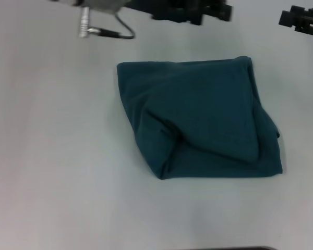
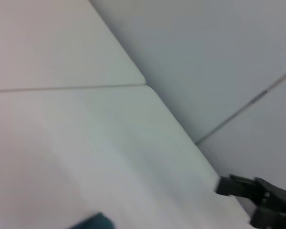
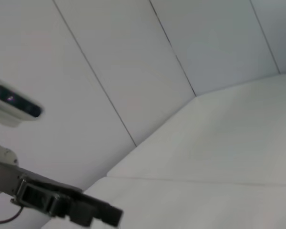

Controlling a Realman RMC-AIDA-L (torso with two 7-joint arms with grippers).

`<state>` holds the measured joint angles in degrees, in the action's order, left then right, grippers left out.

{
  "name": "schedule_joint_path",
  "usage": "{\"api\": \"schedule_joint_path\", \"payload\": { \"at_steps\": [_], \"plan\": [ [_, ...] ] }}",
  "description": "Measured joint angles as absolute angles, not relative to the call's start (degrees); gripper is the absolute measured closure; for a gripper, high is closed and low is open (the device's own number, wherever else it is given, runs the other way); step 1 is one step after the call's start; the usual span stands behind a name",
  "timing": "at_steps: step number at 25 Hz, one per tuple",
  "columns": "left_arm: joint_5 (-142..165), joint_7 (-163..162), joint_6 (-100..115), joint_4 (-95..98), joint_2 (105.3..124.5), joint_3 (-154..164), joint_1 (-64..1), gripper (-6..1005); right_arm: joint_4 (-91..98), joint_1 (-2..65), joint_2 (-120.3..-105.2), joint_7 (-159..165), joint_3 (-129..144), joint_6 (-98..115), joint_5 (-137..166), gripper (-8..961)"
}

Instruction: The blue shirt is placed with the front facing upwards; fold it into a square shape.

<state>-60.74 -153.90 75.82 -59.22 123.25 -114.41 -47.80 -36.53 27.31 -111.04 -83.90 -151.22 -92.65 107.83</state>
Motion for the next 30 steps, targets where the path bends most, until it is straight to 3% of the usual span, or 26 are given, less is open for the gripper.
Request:
{"api": "schedule_joint_path", "payload": {
  "at_steps": [3, 8, 13, 16, 30],
  "plan": [
    [-60.9, -152.0, 75.9, -62.4, 122.59, -115.6, -42.7, 403, -36.8, 27.0, -110.6, -82.1, -151.2, -92.9, 108.9, 270],
    [-61.2, -145.8, 78.5, -64.6, 123.05, -122.1, -36.8, 294, -38.0, 26.9, -110.54, -80.4, -151.0, -95.3, 111.5, 270],
    [-61.3, -139.1, 80.0, -64.9, 123.7, -128.2, -32.4, 76, -38.2, 27.0, -110.49, -79.5, -150.7, -96.2, 113.0, 269],
    [-62.7, -135.6, 79.9, -64.0, 123.75, -130.1, -30.3, 30, -38.7, 27.2, -110.37, -78.3, -149.5, -97.5, 113.4, 269],
    [-66.4, -122.1, 88.1, -61.4, 123.74, -131.5, -24.7, 31, -38.4, 28.4, -110.44, -68.2, -146.6, -98.1, 120.2, 270]
  ]
}}
